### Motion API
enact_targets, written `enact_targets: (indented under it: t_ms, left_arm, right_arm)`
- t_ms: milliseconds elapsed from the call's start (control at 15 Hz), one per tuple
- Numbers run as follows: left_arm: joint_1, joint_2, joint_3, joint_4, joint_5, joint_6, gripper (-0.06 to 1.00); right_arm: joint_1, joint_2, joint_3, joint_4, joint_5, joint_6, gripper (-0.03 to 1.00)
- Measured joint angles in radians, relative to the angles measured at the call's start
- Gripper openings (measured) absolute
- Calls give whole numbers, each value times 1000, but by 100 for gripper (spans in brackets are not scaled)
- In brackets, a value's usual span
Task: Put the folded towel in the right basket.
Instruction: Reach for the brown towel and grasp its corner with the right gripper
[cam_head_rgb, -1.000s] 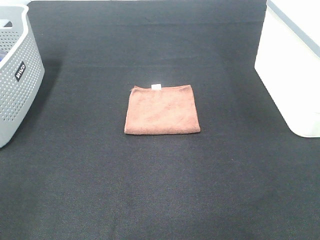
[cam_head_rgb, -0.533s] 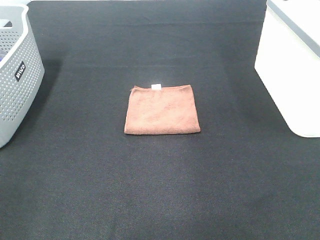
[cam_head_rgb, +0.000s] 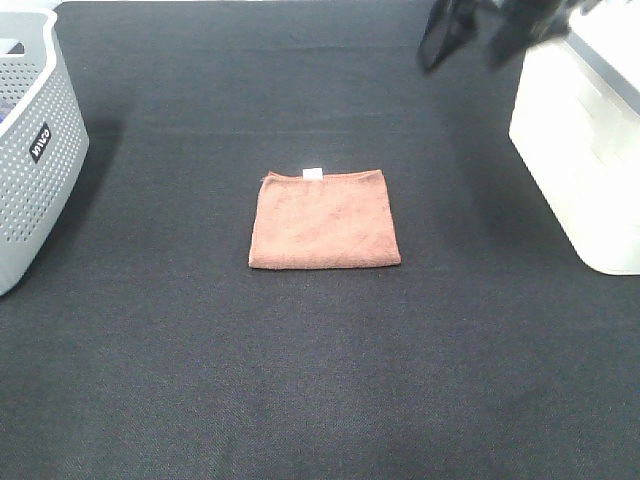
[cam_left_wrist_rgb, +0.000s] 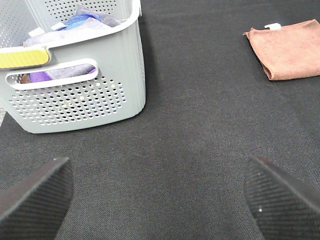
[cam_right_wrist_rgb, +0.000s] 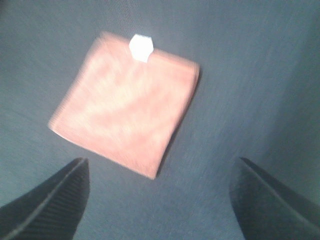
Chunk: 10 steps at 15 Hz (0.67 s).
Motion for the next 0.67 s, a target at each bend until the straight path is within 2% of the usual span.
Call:
enact_targets:
  t_ms: [333,667]
  left_arm:
    - [0,0,0,0,0,0,88]
    - [0,0,0,0,0,0,88]
  right_arm:
    - [0,236,-16,139,14,9,70]
    - [-9,507,-242,216,157,0,70]
